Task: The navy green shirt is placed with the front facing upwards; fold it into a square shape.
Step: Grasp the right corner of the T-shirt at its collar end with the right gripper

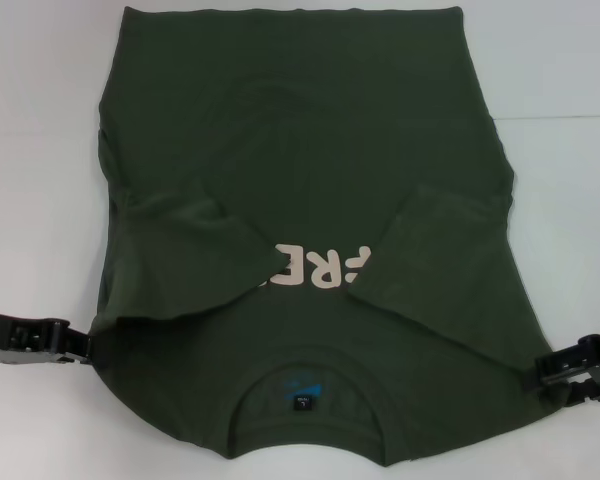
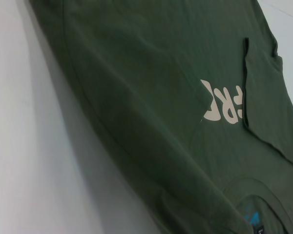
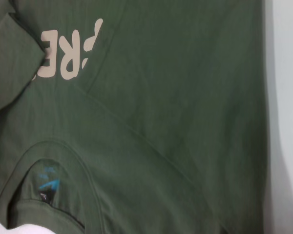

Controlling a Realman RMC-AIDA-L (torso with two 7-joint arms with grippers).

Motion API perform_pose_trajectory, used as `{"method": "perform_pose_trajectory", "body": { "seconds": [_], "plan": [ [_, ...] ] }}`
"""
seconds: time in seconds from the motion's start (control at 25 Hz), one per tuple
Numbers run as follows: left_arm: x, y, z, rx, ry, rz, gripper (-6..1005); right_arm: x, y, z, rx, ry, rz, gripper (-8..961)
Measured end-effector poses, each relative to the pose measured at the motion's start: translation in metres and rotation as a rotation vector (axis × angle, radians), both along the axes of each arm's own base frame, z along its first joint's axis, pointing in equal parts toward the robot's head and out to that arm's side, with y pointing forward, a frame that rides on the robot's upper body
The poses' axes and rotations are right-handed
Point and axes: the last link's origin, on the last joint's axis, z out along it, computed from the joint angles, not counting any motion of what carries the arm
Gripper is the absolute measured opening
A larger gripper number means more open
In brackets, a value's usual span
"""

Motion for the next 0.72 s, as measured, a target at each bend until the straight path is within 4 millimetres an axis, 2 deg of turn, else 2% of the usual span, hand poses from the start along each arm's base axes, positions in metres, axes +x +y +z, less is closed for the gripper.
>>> {"method": "perform_pose_trajectory", "body": {
  "seconds": [0.72],
  "plan": [
    [0.0003,0.0005,-0.0006,0.002,0.001,-0.001,52,-0.0022,-0.001,-0.0064,0.018,0.056,-0.011,769]
  ]
}}
